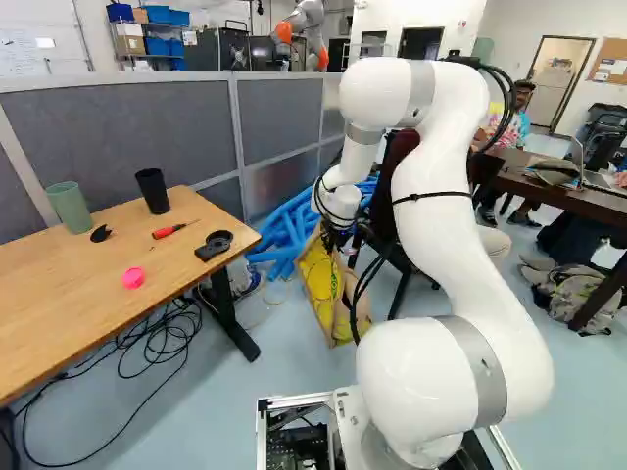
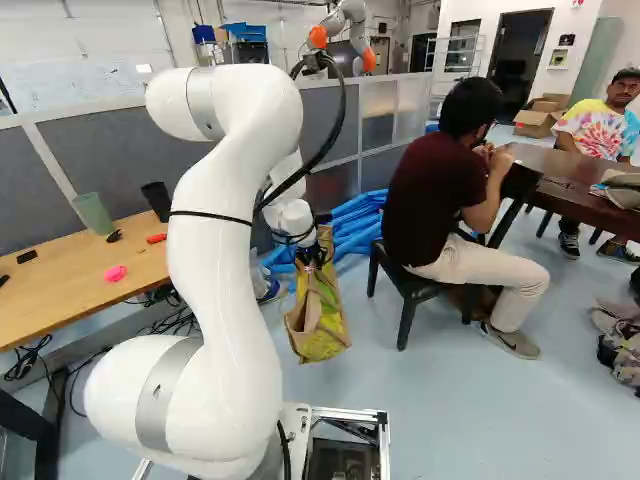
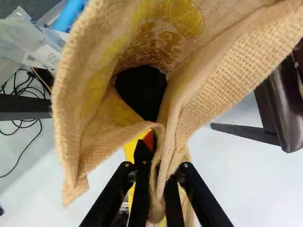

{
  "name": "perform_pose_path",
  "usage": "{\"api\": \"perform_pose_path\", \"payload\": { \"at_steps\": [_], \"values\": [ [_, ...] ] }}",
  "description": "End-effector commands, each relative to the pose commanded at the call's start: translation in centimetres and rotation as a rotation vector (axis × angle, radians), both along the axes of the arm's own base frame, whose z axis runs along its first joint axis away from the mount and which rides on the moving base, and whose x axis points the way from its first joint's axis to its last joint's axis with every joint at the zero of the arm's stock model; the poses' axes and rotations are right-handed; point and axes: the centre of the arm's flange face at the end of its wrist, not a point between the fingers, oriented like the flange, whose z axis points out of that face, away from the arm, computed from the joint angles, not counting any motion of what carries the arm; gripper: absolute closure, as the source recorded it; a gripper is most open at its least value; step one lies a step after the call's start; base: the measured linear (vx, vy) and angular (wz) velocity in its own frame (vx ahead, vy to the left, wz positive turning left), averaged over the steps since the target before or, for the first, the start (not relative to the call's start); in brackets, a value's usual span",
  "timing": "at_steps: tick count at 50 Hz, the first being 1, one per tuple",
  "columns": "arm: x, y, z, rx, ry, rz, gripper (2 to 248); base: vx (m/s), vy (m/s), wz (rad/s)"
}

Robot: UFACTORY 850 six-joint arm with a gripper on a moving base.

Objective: Pick up the bag on the ground and place it on the table

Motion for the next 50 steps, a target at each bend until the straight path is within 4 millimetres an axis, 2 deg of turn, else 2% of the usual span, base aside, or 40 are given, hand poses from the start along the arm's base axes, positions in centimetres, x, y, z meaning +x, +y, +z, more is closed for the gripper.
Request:
{"api": "perform_pose_path", "payload": {
  "at_steps": [50],
  "values": [
    [0.3,0.3,6.5,0.029,-0.002,0.011,215,0.000,0.000,0.000]
  ]
}}
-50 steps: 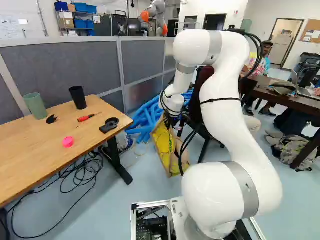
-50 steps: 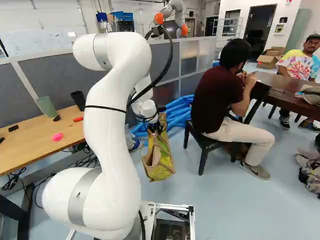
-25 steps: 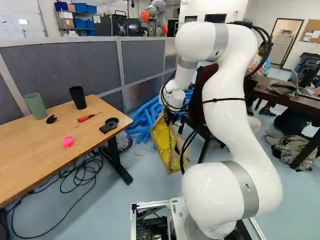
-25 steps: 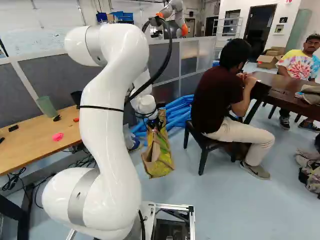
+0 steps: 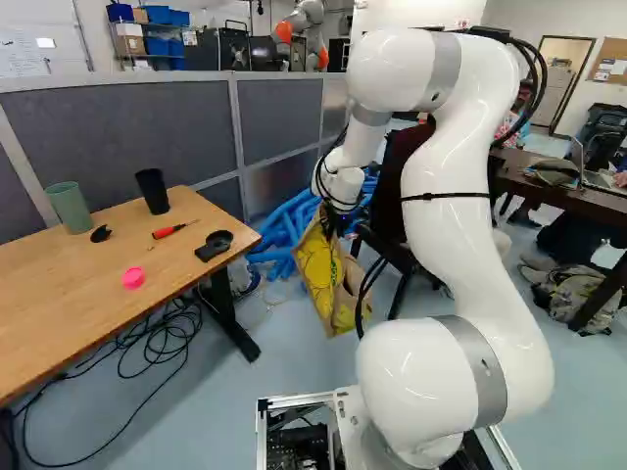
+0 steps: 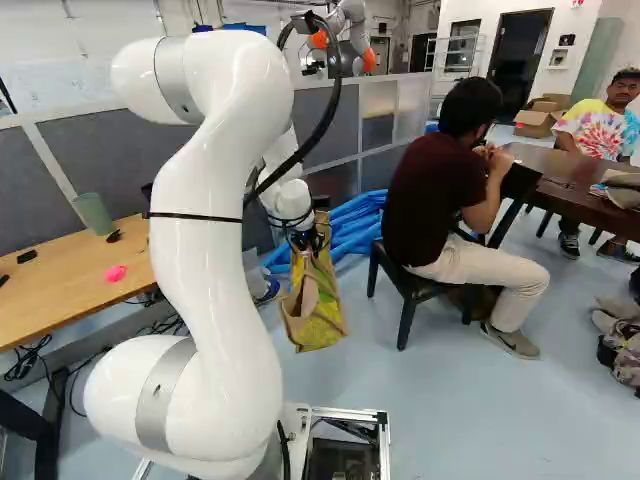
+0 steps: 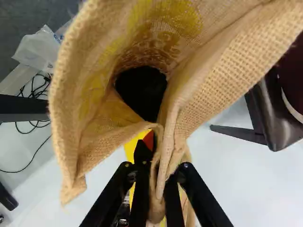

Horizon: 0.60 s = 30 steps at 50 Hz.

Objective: Pick up the bag on the ground and place it on the table

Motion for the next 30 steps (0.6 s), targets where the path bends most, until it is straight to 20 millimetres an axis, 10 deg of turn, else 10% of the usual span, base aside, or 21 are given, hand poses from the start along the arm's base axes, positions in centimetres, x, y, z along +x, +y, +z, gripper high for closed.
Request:
{"api": "perform_pose_path", "payload": {
  "at_steps": [30],
  "values": [
    [0.1,0.1,3.8,0.022,0.015,0.008,215,0.000,0.000,0.000]
  ]
}}
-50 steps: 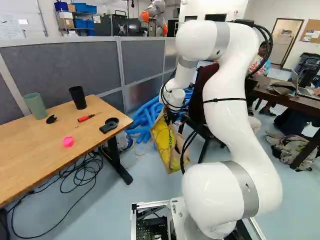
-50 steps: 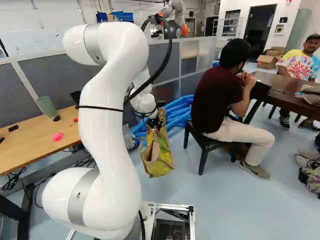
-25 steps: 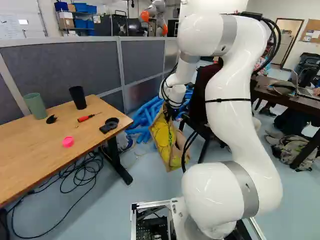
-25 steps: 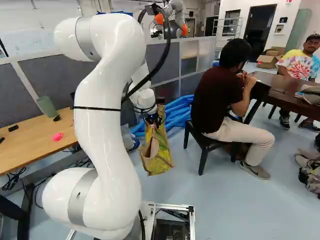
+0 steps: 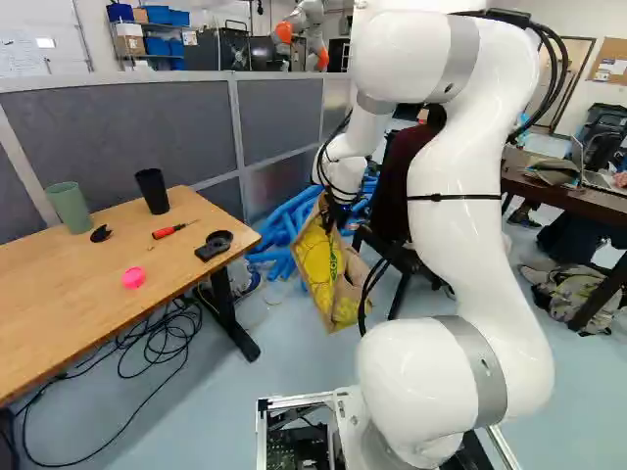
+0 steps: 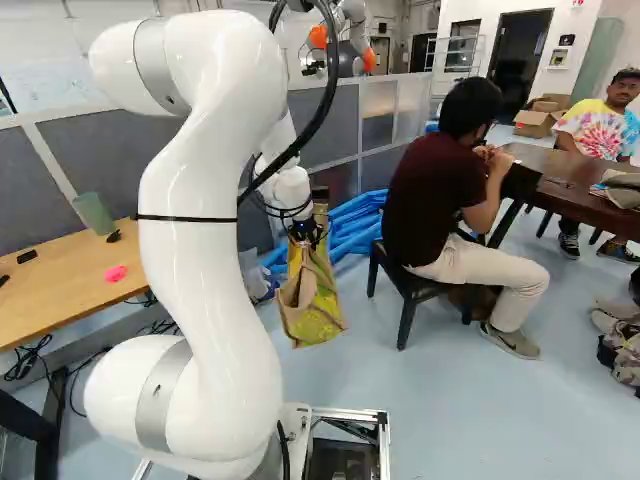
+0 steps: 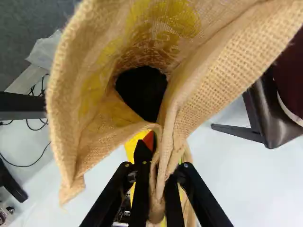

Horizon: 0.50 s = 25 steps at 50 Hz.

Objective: Pick up the bag on the ground and place it on the table

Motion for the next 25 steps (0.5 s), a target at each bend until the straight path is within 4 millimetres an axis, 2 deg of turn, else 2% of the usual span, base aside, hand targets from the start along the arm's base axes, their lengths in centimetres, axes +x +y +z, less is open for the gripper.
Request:
{"api": "perform_pose_path", "payload": {
  "at_steps": [25],
  "values": [
    [0.1,-0.1,3.2,0.017,0.011,0.005,215,0.000,0.000,0.000]
  ]
}}
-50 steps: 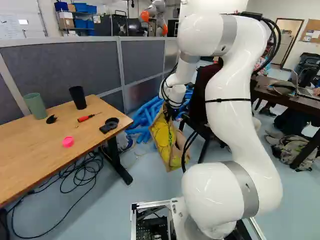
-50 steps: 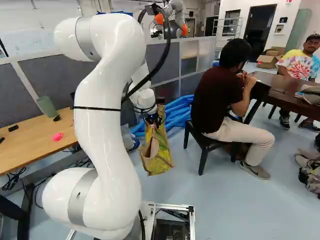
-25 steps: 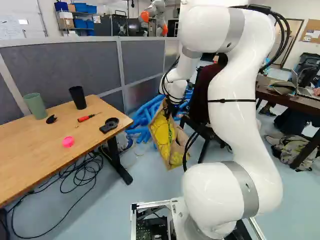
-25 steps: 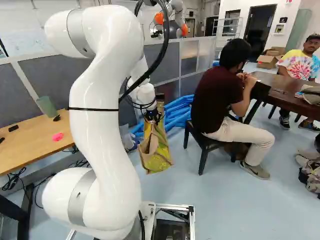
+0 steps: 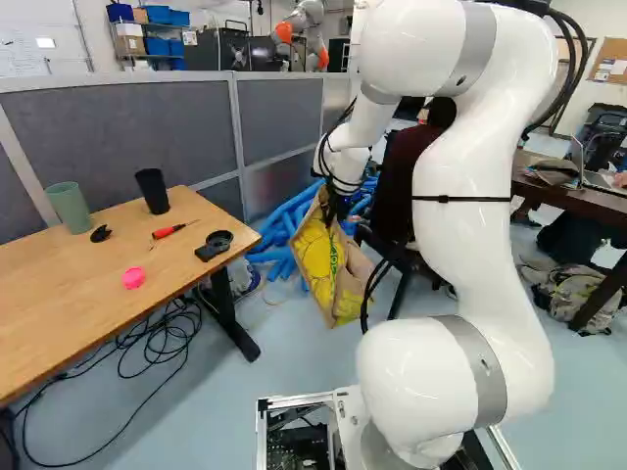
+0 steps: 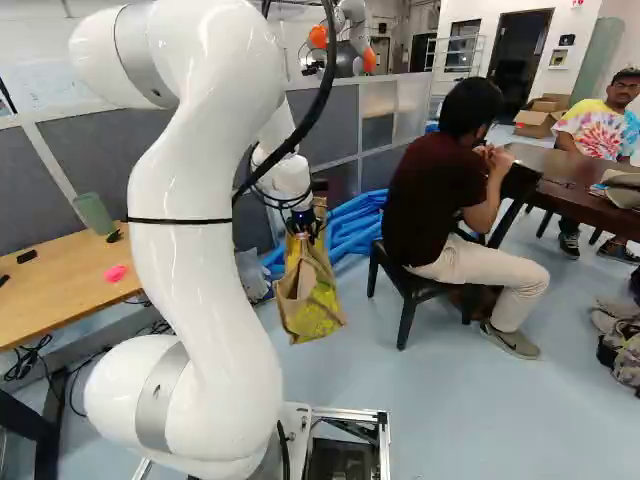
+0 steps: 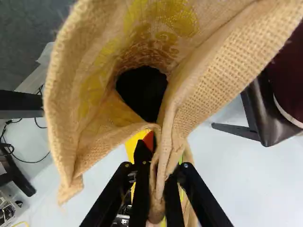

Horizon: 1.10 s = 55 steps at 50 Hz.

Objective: Pick up the bag on the ground and place it on the table

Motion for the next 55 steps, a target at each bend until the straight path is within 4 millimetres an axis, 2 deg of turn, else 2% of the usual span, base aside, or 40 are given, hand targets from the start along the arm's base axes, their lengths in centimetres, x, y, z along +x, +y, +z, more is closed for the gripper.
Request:
{"api": "perform_pose_path", "payload": {
  "at_steps": [55],
  "values": [
    [0.0,-0.1,7.2,0.036,0.019,0.016,215,0.000,0.000,0.000]
  ]
}}
